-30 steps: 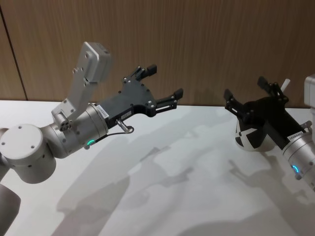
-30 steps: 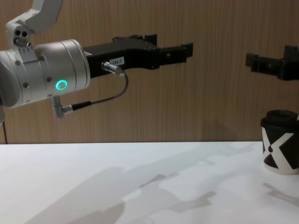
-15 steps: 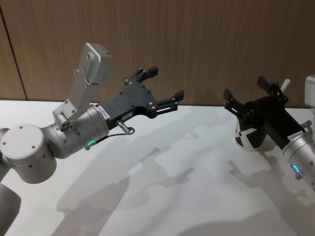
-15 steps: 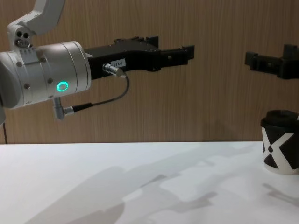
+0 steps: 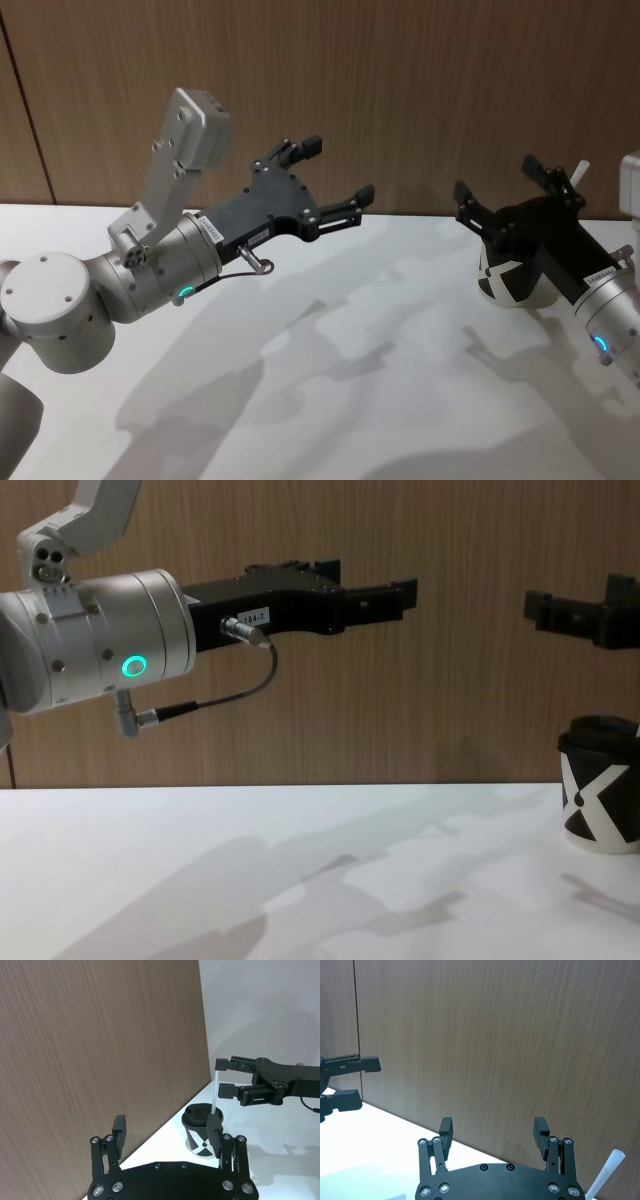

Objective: Pick up the straw with one hand, pass it to the other hand, and insert it into the cup.

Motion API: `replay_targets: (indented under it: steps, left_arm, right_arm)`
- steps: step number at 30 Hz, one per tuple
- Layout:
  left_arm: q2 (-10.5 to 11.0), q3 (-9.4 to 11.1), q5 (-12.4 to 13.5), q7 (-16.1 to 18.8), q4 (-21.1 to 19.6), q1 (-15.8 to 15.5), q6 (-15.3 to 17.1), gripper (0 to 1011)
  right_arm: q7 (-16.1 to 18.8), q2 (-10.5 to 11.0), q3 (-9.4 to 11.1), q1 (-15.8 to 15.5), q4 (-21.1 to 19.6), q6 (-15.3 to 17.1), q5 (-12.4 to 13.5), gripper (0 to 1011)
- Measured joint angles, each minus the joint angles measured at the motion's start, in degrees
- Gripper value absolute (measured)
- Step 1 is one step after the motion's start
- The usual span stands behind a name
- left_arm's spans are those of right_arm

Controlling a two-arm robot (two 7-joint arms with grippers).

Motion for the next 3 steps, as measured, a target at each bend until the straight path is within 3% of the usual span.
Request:
replay_targets:
  steps: [3]
  left_arm:
    - [0.0,0.0,0.0,0.0,0.0,0.0,0.0,1003]
  right_arm:
    - [0.0,0.0,0.0,0.0,0.0,0.0,0.0,1001]
